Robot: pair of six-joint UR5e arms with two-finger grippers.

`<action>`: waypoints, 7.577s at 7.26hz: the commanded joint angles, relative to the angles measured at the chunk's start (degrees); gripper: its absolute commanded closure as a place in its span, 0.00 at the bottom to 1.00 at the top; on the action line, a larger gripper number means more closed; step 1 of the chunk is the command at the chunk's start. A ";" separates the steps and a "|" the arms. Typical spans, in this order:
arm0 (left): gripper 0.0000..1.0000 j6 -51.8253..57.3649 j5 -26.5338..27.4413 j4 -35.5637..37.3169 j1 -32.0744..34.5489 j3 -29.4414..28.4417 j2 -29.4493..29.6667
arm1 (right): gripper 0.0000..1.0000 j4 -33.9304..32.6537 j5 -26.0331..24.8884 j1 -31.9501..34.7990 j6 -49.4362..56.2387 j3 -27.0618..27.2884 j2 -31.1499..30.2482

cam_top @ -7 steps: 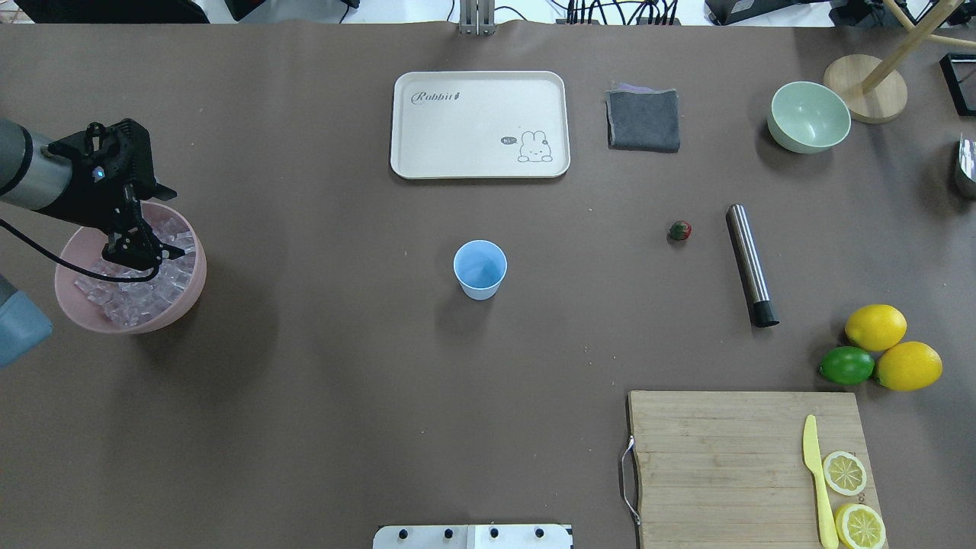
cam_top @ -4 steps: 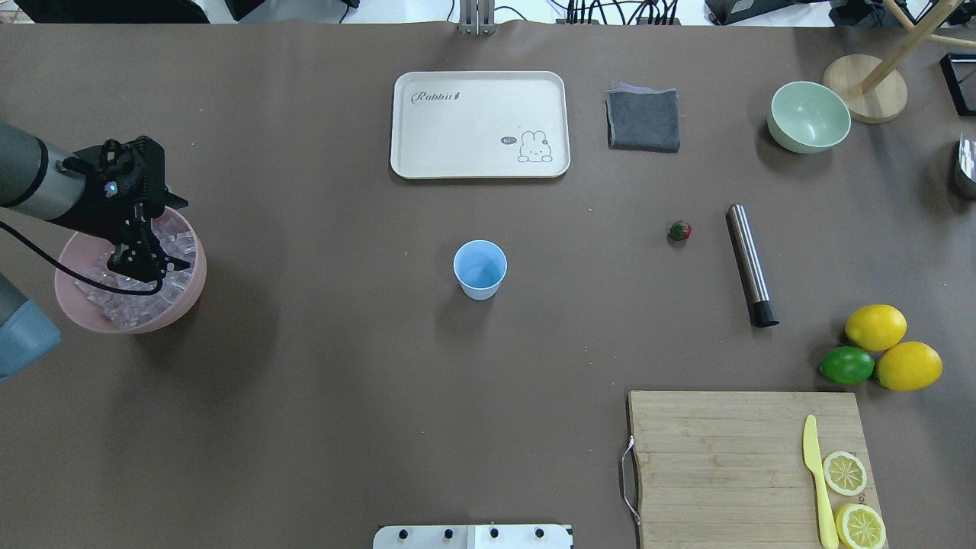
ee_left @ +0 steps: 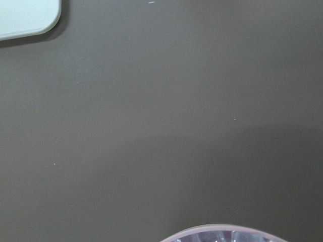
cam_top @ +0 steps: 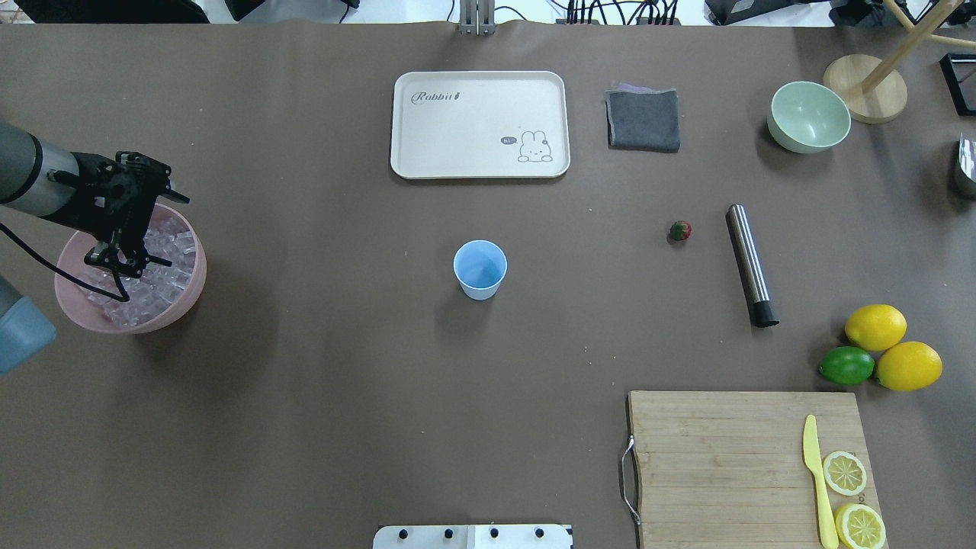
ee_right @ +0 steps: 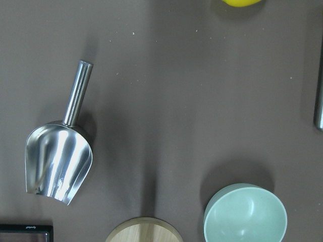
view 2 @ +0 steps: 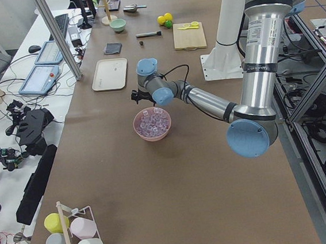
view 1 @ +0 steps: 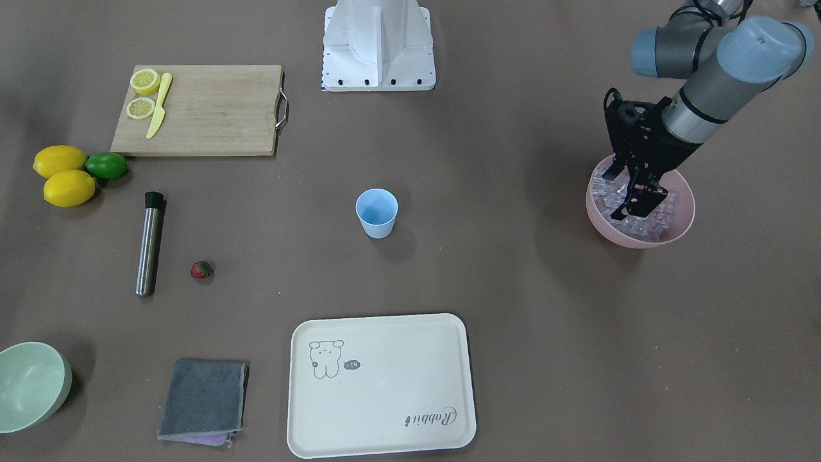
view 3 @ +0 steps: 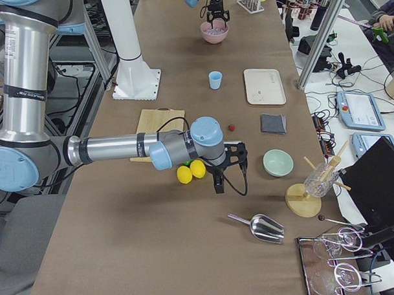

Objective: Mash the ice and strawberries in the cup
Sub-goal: 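Close the left gripper on an ice cube in the pink bowl, then lift the ice cube and carry it over the light-blue cup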

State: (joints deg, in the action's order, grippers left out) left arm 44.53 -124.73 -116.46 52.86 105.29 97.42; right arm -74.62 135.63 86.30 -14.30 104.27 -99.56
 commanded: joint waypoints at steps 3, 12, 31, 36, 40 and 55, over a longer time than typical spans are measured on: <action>0.06 8.64 -0.07 2.18 -0.30 0.00 -2.41 | 0.00 0.00 -0.01 0.01 -0.55 -0.21 -0.55; 0.04 8.12 -0.07 4.84 -3.47 0.35 -2.32 | 0.00 -0.09 -0.01 0.01 -1.69 -0.73 -0.63; 0.61 8.56 -3.91 13.32 -3.04 2.62 -1.89 | 0.00 -0.09 0.08 0.01 -1.78 -0.21 -1.95; 0.64 -10.45 -12.54 29.18 9.09 1.76 7.77 | 0.00 -0.09 0.17 0.01 -1.78 -0.03 -2.21; 0.89 -61.05 -12.46 17.63 8.23 1.50 9.37 | 0.00 -0.09 0.17 0.27 -1.87 0.14 -2.83; 0.92 -137.34 14.34 12.05 -21.48 -8.17 32.48 | 0.00 2.55 0.52 0.54 -0.99 0.32 -2.92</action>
State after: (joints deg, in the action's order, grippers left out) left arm -92.76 -110.70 -104.45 31.60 98.63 128.42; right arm -72.07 136.18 86.84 -15.34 104.59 -102.46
